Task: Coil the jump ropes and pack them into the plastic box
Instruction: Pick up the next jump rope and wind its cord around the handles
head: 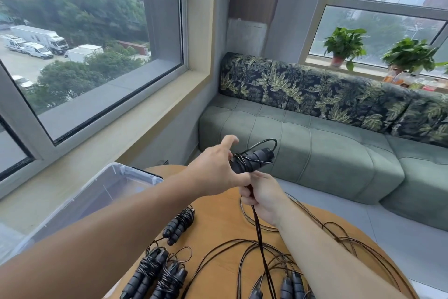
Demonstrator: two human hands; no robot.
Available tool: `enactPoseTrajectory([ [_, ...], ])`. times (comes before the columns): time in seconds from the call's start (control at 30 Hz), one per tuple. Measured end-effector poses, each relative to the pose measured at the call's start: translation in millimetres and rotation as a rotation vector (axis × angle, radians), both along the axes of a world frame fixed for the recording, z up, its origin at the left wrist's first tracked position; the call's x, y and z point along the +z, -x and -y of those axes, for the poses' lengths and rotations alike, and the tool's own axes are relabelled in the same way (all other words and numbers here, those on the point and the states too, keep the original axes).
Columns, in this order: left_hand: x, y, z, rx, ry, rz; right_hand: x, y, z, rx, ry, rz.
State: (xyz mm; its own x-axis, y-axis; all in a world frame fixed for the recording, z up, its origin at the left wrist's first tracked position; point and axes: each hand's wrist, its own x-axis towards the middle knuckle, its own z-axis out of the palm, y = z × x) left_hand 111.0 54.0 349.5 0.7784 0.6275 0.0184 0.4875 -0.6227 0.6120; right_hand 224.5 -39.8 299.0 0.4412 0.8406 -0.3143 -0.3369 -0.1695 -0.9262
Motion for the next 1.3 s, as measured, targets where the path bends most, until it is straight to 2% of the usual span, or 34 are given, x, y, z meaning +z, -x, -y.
enactPoseTrajectory([
  [0.2, -7.9, -3.7, -11.3, -0.051, -0.109, -0.040, -5.6, 6.1, 1.9, 0.098, 0.142, 0.127],
  [0.27, -11.7, -3.9, -16.3, -0.079, -0.175, -0.069, -0.3, 8.0, 3.1, 0.197, 0.217, 0.320],
  [0.37, -18.5, -2.9, -24.7, -0.089, -0.264, -0.141, 13.7, 7.7, 1.9, 0.384, 0.361, 0.773],
  [0.43, -22.0, -3.5, -26.9, -0.108, -0.309, -0.190, 23.4, 5.8, 1.1, 0.479, 0.439, 0.961],
  [0.6, -21.0, -6.4, -29.9, -0.143, -0.381, -0.254, 51.8, 3.7, 1.0, 0.595, 0.580, 1.272],
  [0.8, -9.6, -11.2, -24.2, -0.262, -0.441, -0.276, 102.2, -13.8, -7.2, 0.636, 0.579, 1.511],
  [0.93, -2.3, -14.3, -14.9, -0.395, -0.413, -0.232, 130.4, -34.5, -14.5, 0.736, 0.504, 1.477],
  [1.1, 7.6, -6.8, -13.6, -0.479, -0.225, -0.203, 129.3, -58.1, -21.8, 0.800, 0.387, 1.234],
  [1.2, 8.7, -2.2, -10.7, -0.460, -0.135, -0.166, 111.0, -66.3, -26.3, 0.784, 0.335, 1.032],
  [1.3, 5.6, 2.3, -7.8, -0.415, -0.032, -0.122, 88.9, -72.1, -26.1, 0.769, 0.272, 0.745],
])
